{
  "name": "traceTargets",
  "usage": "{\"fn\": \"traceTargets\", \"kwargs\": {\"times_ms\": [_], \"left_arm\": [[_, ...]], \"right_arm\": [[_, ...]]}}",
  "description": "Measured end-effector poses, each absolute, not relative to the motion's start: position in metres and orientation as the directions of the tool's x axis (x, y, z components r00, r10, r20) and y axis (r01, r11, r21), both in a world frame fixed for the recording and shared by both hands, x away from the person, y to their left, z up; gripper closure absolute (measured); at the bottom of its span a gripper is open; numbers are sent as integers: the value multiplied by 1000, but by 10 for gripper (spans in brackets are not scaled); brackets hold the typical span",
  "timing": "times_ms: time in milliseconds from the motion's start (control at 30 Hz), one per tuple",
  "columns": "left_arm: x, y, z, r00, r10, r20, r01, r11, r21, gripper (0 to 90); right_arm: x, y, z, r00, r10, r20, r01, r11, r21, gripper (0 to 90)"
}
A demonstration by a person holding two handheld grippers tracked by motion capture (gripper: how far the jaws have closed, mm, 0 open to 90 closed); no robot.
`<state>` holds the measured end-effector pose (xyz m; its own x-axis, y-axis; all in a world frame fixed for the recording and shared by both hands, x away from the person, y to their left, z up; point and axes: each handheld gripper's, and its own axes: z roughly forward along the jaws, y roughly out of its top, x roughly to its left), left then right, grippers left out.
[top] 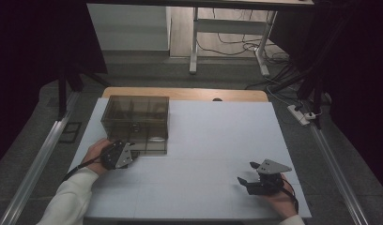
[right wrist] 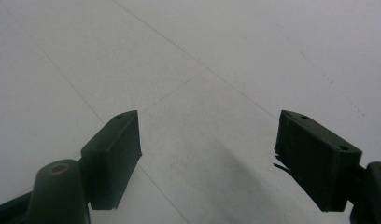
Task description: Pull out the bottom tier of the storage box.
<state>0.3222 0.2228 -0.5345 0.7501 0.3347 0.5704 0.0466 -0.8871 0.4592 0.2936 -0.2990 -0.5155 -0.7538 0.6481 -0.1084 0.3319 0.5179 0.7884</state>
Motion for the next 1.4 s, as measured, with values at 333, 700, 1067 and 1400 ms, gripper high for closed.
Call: {"fn": "traceTargets", "kwargs": {"times_ms": [333,700,1067,1400], "left_arm": [[323,227,-531,763,393,513,82,-846,526,439],[320,231,-524,763,467,448,118,-781,613,420],[318,232,-515,756,554,348,213,-711,670,414],[313,233,-511,760,573,305,249,-691,678,403]], "right_arm": [[294,-299,-515,-753,649,-108,332,518,788,221],[294,-299,-515,-750,653,-107,336,516,788,221],[294,-299,-515,-751,652,-104,335,512,791,221],[293,-299,-515,-750,653,-105,334,512,792,221]]}}
